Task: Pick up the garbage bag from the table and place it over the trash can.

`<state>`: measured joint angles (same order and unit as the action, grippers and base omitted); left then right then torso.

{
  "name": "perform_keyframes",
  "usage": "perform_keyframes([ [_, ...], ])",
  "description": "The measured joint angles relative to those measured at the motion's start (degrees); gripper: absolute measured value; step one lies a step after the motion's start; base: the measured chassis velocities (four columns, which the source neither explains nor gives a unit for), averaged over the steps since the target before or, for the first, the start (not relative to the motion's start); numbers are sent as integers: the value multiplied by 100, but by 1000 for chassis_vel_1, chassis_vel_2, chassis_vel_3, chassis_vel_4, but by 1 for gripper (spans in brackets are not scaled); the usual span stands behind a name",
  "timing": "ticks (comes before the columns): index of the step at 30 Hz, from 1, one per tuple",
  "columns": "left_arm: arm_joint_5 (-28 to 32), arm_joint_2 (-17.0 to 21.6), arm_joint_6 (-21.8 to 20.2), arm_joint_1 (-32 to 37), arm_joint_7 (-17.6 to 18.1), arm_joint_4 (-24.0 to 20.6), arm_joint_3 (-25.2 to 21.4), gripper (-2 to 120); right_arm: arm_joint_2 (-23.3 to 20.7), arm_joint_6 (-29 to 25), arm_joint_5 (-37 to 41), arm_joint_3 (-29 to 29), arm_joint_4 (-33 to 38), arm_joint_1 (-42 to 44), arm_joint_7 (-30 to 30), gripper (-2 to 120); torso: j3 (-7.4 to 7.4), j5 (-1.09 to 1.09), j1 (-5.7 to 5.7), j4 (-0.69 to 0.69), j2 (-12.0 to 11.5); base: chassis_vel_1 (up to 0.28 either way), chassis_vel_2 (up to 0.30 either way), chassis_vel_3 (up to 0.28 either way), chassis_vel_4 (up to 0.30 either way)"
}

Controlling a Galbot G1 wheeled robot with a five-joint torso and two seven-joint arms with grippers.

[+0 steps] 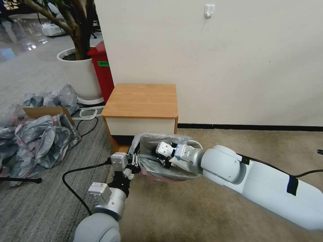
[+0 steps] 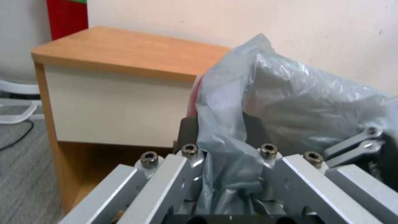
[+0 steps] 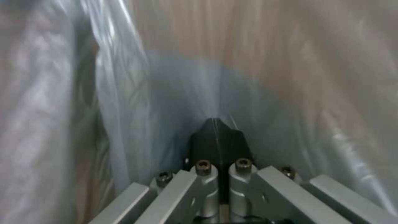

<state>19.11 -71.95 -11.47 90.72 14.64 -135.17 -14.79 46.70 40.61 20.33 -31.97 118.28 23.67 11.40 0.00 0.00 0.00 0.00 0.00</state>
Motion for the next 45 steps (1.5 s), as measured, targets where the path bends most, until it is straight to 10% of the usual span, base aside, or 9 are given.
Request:
perform_keyframes([
  [45,61,-165,263,124,-297,71,226,10,37,-9,-518,-686,-656,-431,282,0,0,0,0,0,0,0,0,0,0],
])
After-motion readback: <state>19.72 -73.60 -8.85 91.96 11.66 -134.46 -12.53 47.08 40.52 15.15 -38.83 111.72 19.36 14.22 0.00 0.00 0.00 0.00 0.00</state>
